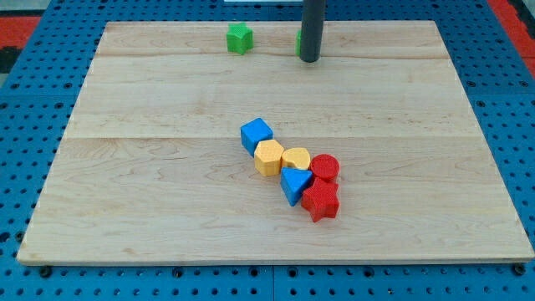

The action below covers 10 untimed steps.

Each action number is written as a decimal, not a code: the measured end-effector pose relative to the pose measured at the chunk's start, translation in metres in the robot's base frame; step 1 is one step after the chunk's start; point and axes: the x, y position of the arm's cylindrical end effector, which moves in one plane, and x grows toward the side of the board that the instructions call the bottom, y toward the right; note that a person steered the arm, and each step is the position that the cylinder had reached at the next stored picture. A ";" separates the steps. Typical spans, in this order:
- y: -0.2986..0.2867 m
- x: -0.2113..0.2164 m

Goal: Push the blue cube towards green star

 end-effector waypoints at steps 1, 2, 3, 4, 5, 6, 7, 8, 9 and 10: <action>0.013 -0.004; 0.049 0.032; 0.032 0.106; -0.025 0.138; -0.058 0.165; -0.124 0.165; -0.149 0.165; -0.156 0.209; -0.197 0.235; -0.198 0.253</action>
